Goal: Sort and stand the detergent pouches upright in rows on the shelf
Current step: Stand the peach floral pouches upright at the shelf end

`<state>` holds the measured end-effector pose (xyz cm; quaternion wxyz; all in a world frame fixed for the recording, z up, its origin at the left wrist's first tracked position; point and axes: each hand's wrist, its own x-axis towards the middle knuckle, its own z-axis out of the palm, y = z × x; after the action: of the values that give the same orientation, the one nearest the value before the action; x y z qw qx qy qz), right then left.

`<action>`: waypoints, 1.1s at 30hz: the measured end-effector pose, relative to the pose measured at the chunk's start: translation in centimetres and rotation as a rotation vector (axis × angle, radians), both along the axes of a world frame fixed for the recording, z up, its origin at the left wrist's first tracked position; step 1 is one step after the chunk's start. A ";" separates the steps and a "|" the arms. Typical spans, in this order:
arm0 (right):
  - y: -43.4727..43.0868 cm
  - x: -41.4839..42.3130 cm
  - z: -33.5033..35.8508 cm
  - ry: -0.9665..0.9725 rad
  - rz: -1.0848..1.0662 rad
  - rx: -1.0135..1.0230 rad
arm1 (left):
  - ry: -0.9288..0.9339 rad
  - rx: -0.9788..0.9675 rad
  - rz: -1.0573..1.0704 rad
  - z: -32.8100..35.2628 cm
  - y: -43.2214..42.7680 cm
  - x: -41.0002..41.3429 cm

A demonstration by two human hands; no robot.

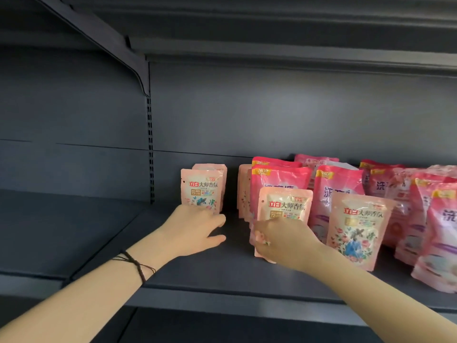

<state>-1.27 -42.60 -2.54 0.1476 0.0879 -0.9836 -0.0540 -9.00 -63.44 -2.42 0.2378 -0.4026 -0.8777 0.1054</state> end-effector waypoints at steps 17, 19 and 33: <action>8.4 0.4 -5.4 0.142 -0.180 -0.809 | -0.743 1.122 -0.052 -5.2 10.8 0.7; 7.6 0.1 -5.1 0.164 -0.140 -0.849 | -0.731 1.169 -0.062 -5.1 9.8 0.6; -3.5 -8.2 -5.5 0.011 0.024 -0.983 | -0.714 1.443 0.145 -5.6 -1.2 -3.5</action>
<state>-9.47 -46.14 -8.07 0.1776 0.0188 -0.8908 0.4178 -12.47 -64.62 -8.01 0.1368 -0.1014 -0.7762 -0.6071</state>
